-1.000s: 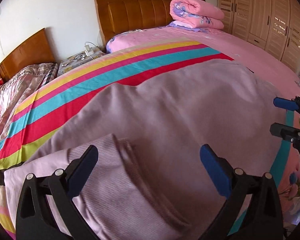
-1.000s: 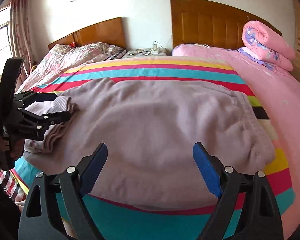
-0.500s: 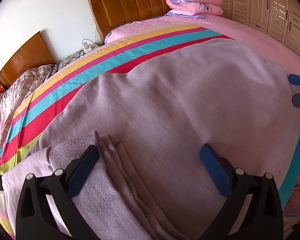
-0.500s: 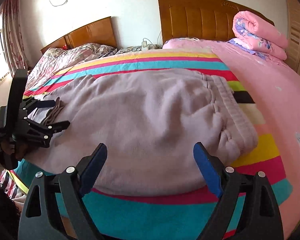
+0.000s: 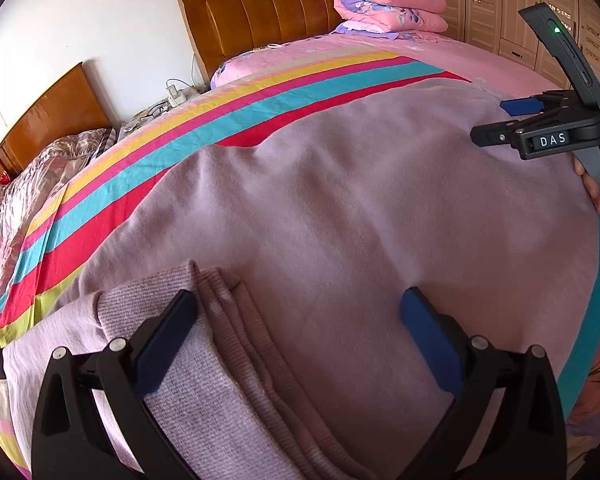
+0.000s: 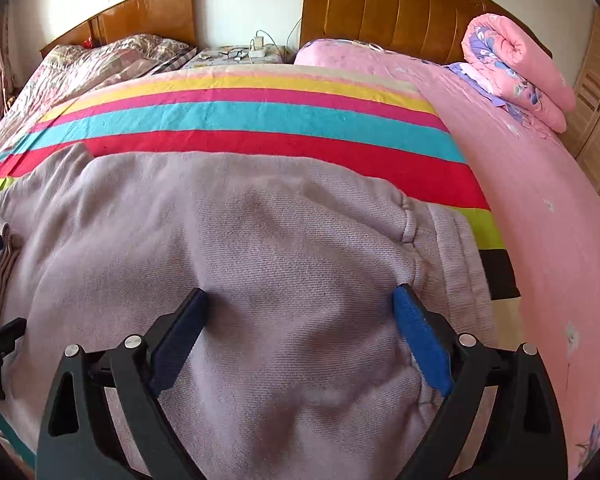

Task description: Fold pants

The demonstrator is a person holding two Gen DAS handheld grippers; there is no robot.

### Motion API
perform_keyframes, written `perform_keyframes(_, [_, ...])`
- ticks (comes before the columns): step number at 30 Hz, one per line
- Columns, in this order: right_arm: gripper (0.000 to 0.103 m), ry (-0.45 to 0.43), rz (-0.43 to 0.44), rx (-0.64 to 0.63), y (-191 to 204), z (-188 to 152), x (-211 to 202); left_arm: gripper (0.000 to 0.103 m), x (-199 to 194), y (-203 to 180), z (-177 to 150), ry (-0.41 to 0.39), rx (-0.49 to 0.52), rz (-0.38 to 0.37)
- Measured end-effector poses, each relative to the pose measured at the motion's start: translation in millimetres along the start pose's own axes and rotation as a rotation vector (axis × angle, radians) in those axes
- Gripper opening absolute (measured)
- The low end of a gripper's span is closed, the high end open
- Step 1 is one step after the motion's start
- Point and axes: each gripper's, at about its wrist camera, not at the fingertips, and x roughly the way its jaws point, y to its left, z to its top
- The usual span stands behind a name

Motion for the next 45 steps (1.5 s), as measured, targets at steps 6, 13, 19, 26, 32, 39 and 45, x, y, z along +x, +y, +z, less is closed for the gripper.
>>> perform_keyframes(6, [0.090,-0.046,-0.028,0.087,-6,-5,-14,0.102,0,0,0,-0.002,-0.001,-0.003])
perform_keyframes(13, [0.090,-0.092,0.015,0.219,-35,-21,-37,0.102,-10,2,-3,-0.034,-0.014,-0.009])
perform_keyframes(19, [0.091,-0.283,0.160,0.452,-76,-96,-122,0.102,-107,32,-15,-0.302,-0.121,-0.149])
perform_keyframes(26, [0.090,-0.203,0.336,0.718,-109,-157,-109,0.102,-107,114,-52,-0.170,-0.397,0.008])
perform_keyframes(32, [0.087,-0.157,0.410,0.728,-95,-138,-88,0.102,-92,140,-88,-0.041,-0.495,0.111])
perform_keyframes(39, [0.082,-0.159,0.386,0.730,-92,-128,-73,0.102,-70,126,-111,0.013,-0.403,0.205])
perform_keyframes(45, [0.077,-0.047,0.404,0.617,-56,-124,-80,0.102,-68,133,-116,0.000,-0.415,0.186])
